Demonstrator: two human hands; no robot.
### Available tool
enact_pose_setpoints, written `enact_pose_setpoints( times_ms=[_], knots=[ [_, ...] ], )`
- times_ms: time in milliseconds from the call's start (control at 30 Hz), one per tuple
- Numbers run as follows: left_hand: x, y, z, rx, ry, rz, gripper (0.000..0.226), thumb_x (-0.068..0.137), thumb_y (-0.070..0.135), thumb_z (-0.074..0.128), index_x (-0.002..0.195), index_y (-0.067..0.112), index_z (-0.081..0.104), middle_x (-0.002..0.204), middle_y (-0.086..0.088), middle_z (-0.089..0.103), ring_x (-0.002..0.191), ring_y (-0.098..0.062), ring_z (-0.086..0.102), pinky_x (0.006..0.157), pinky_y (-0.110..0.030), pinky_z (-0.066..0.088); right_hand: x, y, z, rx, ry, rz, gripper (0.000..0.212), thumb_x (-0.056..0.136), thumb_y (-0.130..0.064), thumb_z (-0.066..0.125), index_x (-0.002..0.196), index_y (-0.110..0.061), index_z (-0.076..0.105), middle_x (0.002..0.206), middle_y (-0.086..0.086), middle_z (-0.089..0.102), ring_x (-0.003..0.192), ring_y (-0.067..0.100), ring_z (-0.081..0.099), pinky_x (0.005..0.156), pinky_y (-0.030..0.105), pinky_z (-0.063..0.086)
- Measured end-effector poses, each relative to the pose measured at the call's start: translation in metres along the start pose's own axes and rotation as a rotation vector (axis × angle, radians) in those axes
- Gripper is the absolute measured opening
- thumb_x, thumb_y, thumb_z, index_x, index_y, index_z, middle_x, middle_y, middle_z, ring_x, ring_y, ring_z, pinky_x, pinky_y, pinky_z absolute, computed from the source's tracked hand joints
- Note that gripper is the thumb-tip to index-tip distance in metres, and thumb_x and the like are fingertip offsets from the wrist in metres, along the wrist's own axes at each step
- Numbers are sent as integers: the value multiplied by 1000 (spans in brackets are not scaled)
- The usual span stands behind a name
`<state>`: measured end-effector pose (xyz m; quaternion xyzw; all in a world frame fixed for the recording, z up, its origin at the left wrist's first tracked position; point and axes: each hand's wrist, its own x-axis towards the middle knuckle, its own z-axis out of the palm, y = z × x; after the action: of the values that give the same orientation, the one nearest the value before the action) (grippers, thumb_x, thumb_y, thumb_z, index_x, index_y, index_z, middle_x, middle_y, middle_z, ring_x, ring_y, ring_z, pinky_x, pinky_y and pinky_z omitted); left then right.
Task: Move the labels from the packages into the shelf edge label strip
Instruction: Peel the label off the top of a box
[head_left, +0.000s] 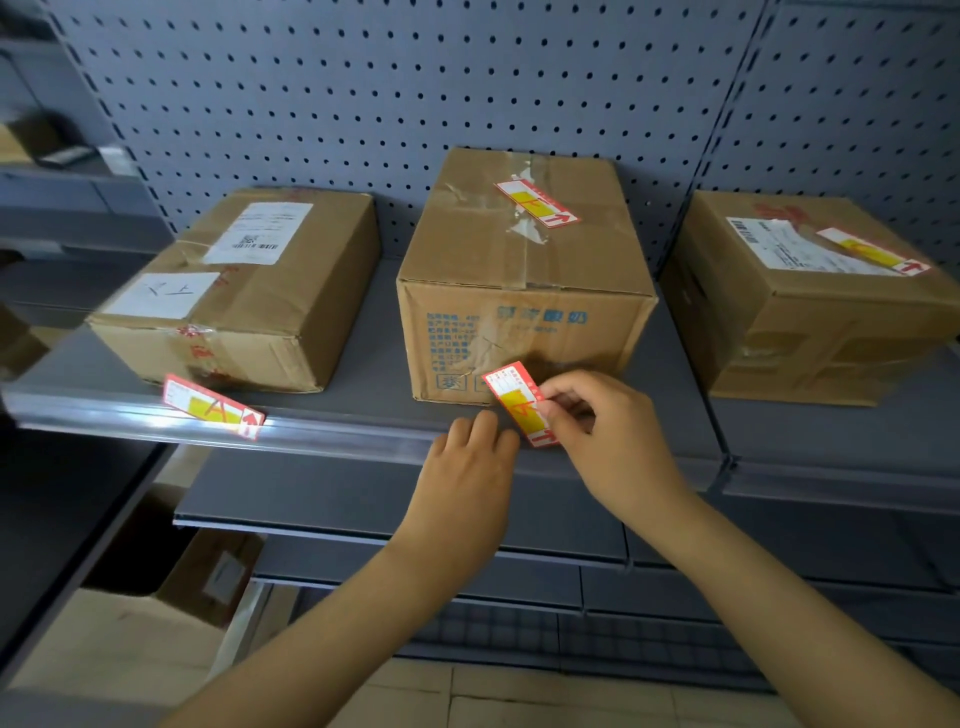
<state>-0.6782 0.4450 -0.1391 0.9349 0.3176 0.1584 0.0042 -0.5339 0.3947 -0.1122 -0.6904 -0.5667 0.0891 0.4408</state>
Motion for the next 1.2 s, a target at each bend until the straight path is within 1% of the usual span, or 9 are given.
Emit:
enact_pose_setpoints(
  times_ms=[67,200,400,567,733,867,1033,1133,1200],
  knots=[
    [-1,-3,-2,8,8,35,40,40,0,78,74,12,62,71,-6,58,58,-24,55,48,-30,46,1,3,2,-32,-25,-7,12,84,-9,68,92,-18,69,87,-2,68,76,6,63,65,14,51],
    [-2,-5,-6,38,-4,81,44,33,1,80,74,11,67,71,-6,63,54,-23,58,46,-28,47,0,3,9,-220,-131,-74,11,86,-18,65,95,-23,68,87,-4,63,81,13,60,67,33,53],
    [-2,-9,-3,59,-4,110,52,31,6,82,81,10,69,72,-5,62,57,-22,59,49,-28,49,-1,-5,14,-405,-180,-169,10,88,-22,63,95,-20,69,90,-2,63,90,17,57,66,27,46],
    [-3,-14,-6,57,-7,136,42,41,11,82,82,14,71,73,-1,64,59,-19,60,50,-27,48,-2,-5,12,-410,-205,-148,13,90,-22,59,99,-20,68,96,-2,63,93,16,56,71,31,50],
    [1,-17,-16,1,22,137,30,51,9,82,78,15,69,70,-1,65,57,-20,61,48,-27,47,-5,-11,8,-409,-242,-145,25,91,-21,57,116,-18,61,109,1,63,102,19,54,83,33,49],
    [9,-13,-26,-9,26,177,27,54,14,82,78,18,71,68,2,65,56,-19,62,47,-26,47,-14,-14,-5,-454,-217,-145,27,89,-18,59,116,-18,60,110,1,62,102,20,54,84,36,48],
    [35,10,-36,-50,98,308,5,67,23,60,68,21,64,63,2,60,53,-19,60,43,-25,44,-29,-12,-41,-531,-145,-72,15,91,-20,54,105,-19,61,103,-1,61,98,18,52,83,35,47],
    [54,36,-42,-87,132,392,20,70,28,42,64,21,59,61,2,57,52,-19,59,42,-26,44,-36,-12,-72,-591,-105,-4,10,92,-21,52,97,-17,60,98,0,58,95,17,51,79,29,45],
    [65,56,-48,-105,142,434,19,70,32,41,68,24,59,63,5,57,54,-16,59,43,-27,45,-41,-10,-94,-612,-70,28,11,92,-21,52,99,-18,60,100,-2,58,97,15,49,77,26,41]
  ],
)
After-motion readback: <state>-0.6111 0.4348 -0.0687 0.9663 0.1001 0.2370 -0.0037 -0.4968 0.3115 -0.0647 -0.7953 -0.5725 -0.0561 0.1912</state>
